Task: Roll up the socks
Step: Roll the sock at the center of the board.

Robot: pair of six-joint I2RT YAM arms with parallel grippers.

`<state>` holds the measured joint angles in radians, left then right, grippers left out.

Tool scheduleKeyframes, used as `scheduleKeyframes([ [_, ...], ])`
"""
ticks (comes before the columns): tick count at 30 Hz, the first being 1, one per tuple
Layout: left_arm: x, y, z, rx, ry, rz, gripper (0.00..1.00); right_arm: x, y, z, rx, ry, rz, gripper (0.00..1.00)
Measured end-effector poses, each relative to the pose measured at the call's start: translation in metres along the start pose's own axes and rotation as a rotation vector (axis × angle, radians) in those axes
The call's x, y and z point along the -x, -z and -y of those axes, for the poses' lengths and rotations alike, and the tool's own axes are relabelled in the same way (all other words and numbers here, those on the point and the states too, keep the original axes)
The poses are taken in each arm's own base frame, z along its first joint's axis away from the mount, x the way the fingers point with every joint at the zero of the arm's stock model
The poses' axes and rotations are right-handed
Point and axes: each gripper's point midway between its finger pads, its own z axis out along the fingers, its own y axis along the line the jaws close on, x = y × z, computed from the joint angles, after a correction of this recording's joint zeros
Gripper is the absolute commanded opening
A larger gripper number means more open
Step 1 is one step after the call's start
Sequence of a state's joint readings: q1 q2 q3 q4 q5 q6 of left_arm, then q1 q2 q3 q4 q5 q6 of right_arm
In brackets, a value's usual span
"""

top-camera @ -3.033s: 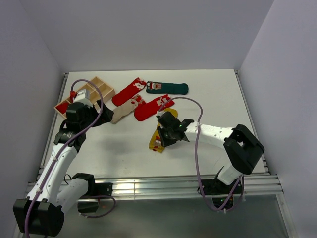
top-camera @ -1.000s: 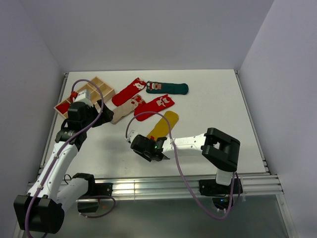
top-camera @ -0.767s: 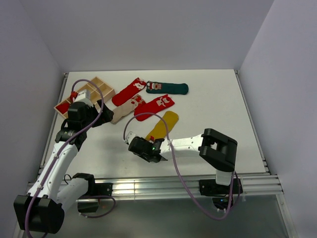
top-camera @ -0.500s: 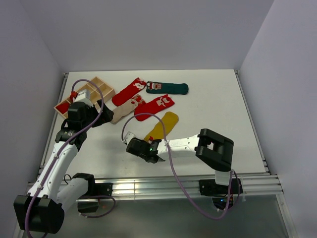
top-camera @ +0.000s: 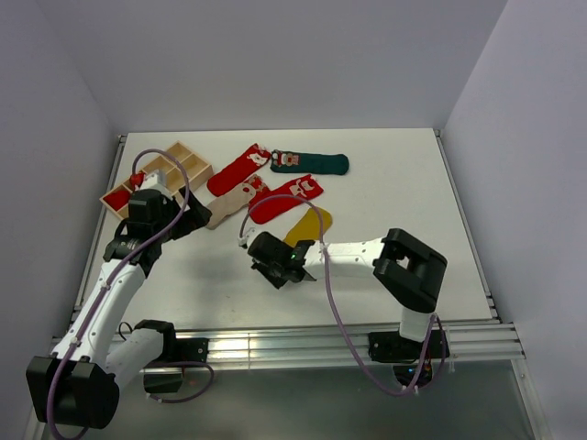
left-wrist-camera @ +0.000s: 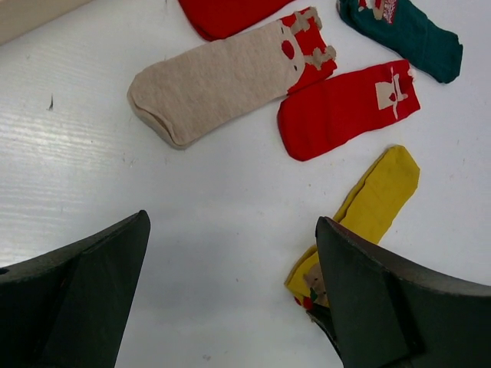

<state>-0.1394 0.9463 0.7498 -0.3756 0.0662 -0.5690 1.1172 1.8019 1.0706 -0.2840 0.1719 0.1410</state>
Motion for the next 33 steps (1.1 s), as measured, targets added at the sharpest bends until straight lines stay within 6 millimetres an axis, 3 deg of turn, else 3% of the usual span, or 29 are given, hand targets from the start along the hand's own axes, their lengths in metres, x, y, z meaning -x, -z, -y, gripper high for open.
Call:
scheduleKeyframes([
  [5,-0.015,-0.003,0.004,-0.018,0.075,-0.035,0.93,0.002,0.0,0.003,0.175,-0.17,0.015,0.0],
  [14,-0.09,-0.018,0.008,-0.026,0.169,-0.21,0.91,0.004,0.002,0.011,0.487,-0.488,0.077,0.0],
  [28,-0.168,-0.041,0.037,-0.052,0.256,-0.393,0.8,0.017,-0.001,0.033,0.625,-0.717,0.174,0.0],
  [33,-0.183,-0.051,0.042,-0.039,0.283,-0.417,0.75,0.013,-0.004,0.035,0.65,-0.759,0.169,0.0],
])
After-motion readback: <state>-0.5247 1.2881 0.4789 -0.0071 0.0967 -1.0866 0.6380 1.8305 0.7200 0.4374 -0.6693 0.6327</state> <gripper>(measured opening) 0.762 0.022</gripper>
